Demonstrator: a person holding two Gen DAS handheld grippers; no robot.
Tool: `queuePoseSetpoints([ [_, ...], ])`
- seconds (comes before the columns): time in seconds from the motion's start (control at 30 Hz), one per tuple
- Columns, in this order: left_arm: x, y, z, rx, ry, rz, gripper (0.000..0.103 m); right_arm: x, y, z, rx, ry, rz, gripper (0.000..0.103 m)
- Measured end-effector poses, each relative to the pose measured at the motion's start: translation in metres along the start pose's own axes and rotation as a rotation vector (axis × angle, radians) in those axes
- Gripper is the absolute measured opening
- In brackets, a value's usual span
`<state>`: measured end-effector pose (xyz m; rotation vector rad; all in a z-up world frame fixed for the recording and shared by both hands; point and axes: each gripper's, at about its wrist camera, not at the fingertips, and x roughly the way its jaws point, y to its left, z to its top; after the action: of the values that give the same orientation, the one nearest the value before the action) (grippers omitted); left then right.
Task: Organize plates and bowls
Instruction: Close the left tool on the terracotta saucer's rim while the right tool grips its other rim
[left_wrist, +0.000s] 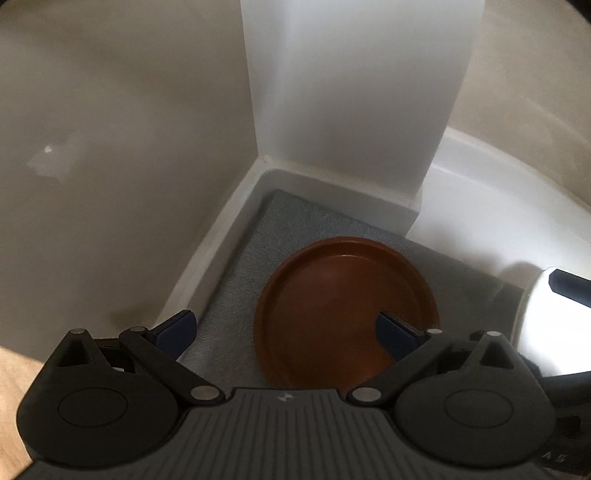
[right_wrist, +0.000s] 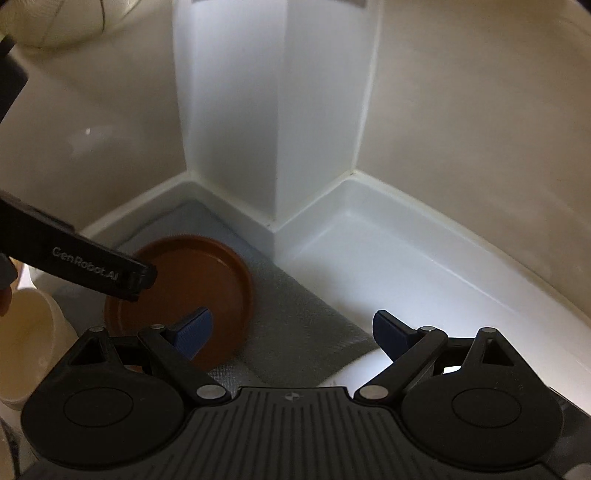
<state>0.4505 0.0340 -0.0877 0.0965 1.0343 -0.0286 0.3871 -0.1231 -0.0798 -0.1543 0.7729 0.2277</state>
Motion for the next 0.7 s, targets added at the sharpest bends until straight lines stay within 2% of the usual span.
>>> queuePoseSetpoints([
  [0.2, 0.027, 0.001, 0.008, -0.022, 0.060, -0.002, 0.103, 0.023, 0.005, 0.005, -0.012, 0.058, 0.048, 0.094],
  [0.47, 0.056, 0.004, 0.012, -0.030, 0.164, -0.014, 0.103, 0.059, 0.011, 0.002, 0.039, 0.167, 0.091, 0.094],
  [0.7, 0.065, 0.002, 0.013, -0.020, 0.176, -0.019, 0.103, 0.073, 0.008, -0.001, 0.087, 0.199, 0.110, 0.096],
])
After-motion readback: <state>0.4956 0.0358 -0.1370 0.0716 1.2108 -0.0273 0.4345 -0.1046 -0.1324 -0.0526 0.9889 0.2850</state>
